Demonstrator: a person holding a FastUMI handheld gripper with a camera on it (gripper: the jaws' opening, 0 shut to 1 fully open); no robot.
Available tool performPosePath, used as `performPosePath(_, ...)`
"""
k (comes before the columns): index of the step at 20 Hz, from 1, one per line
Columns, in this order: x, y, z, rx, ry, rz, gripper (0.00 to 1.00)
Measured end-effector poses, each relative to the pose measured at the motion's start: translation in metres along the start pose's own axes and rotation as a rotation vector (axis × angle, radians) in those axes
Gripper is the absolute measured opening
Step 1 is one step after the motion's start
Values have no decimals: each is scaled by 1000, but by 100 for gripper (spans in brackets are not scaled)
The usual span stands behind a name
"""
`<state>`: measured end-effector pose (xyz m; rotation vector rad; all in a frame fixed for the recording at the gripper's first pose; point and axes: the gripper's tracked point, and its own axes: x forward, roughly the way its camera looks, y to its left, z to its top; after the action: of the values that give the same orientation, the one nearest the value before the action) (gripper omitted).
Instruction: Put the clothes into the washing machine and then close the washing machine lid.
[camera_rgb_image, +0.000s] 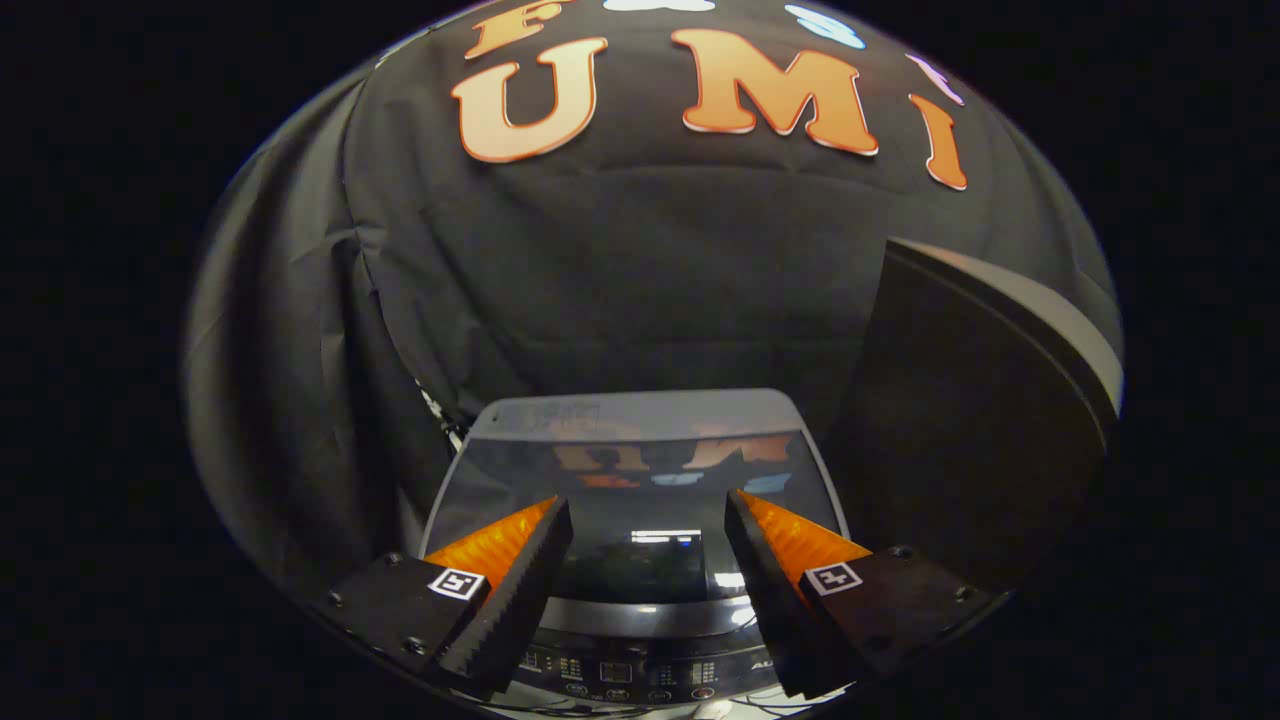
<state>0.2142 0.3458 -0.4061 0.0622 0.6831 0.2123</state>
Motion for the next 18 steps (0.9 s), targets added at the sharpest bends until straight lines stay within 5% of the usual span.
performPosePath(8, -61, -8, 53, 26, -85, 29, 100)
performPosePath(18, -258, -82, 194, -6, -400, -50, 98)
